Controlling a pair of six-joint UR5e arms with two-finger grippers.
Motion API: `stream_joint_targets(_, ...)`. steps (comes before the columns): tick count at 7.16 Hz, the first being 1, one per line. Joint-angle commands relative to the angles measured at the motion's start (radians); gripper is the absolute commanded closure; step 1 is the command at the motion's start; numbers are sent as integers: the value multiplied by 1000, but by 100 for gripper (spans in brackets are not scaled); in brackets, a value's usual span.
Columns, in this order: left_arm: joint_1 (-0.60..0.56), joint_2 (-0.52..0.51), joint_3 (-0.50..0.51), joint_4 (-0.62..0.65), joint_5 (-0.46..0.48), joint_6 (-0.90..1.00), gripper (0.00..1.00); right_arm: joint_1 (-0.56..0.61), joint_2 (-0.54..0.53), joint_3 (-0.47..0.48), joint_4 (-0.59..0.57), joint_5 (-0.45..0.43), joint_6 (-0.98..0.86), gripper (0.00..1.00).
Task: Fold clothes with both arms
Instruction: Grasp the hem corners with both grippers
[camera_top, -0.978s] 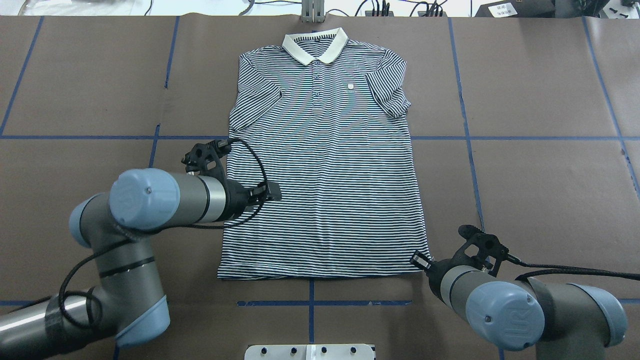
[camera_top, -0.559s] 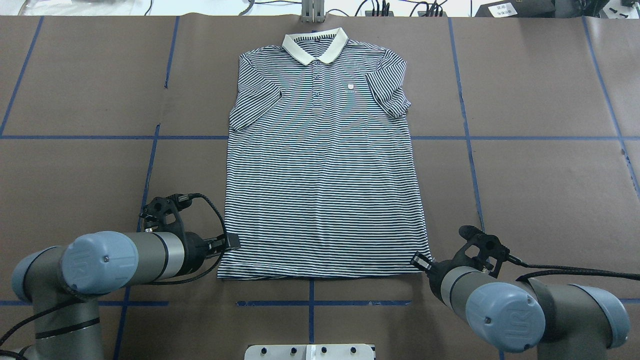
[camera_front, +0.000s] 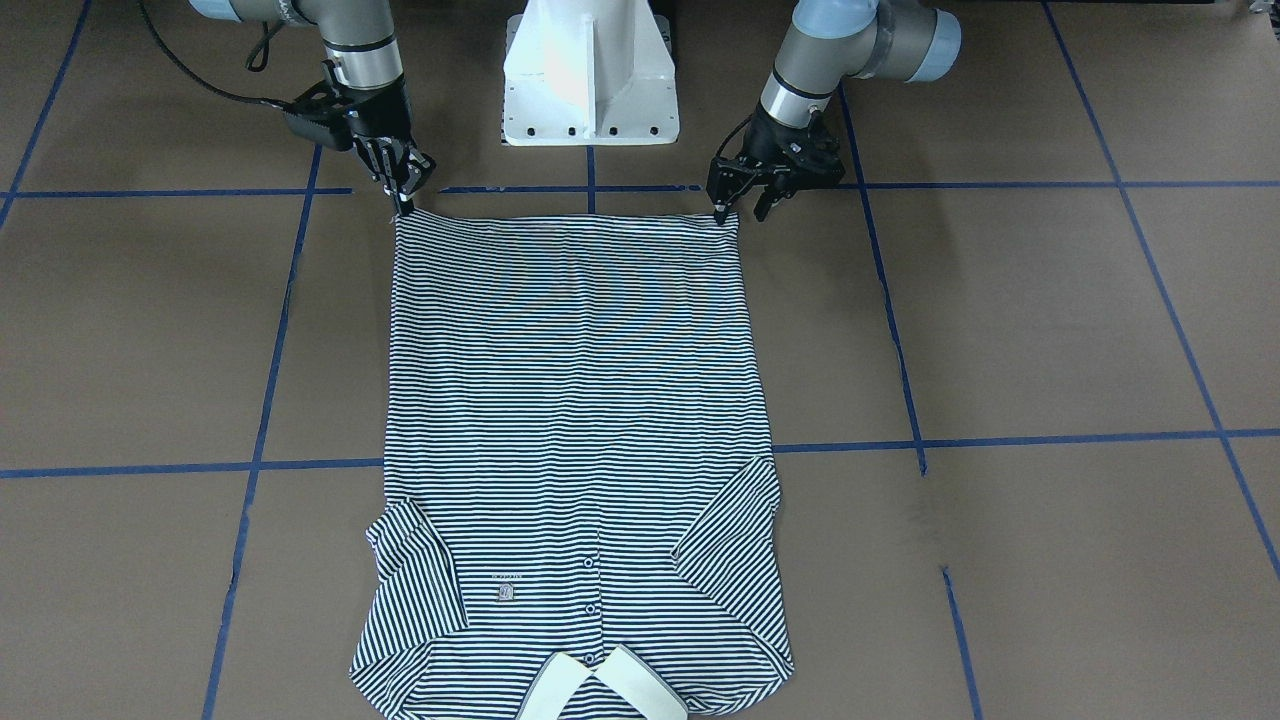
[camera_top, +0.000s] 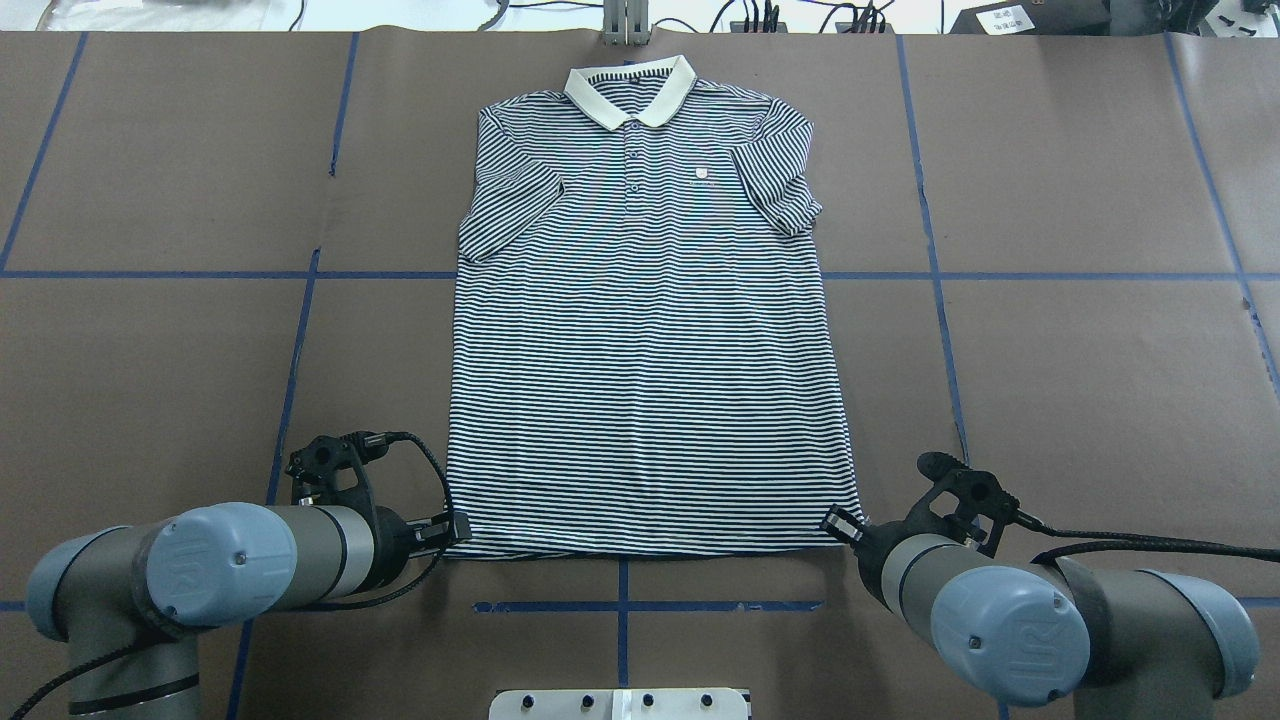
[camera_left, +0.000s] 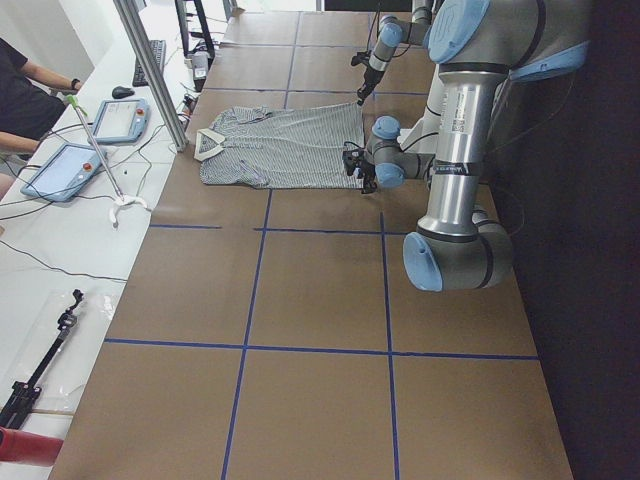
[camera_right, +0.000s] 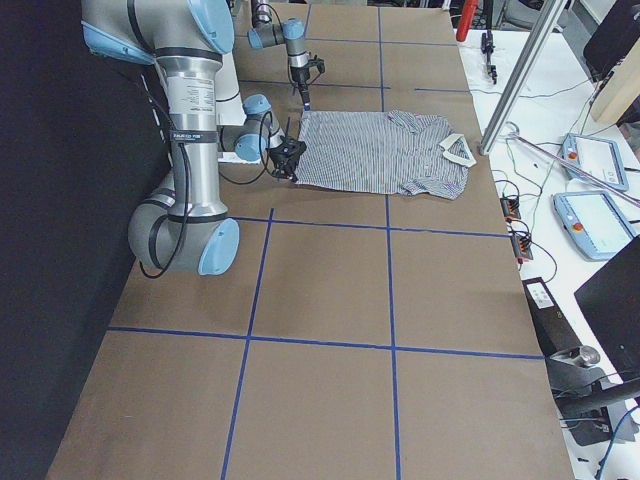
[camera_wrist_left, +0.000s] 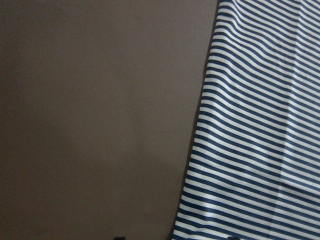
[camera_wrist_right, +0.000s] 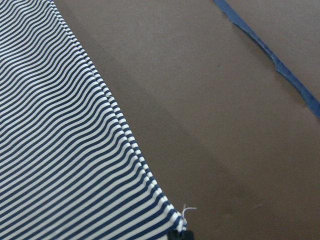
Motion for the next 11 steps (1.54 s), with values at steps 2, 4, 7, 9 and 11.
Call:
stream_joint_targets(2,5,-3,2,2,0,-1,68,0,0,0,0,0,0,100)
stream_joint_targets(4,3,-18,2,5,0,-1,100,0,0,0,0,2,0,100)
stream_joint_targets(7,-2,-23,-21,5,-3,0,100,0,0,1,0,2,0,100)
stream_joint_targets(9,-3,-6,-35,6,-2,-1,100,-3,0,0,0,3,0,100)
stream_joint_targets(11,3,-12,3,5,0,2,74,-5,0,0,0,3,0,100)
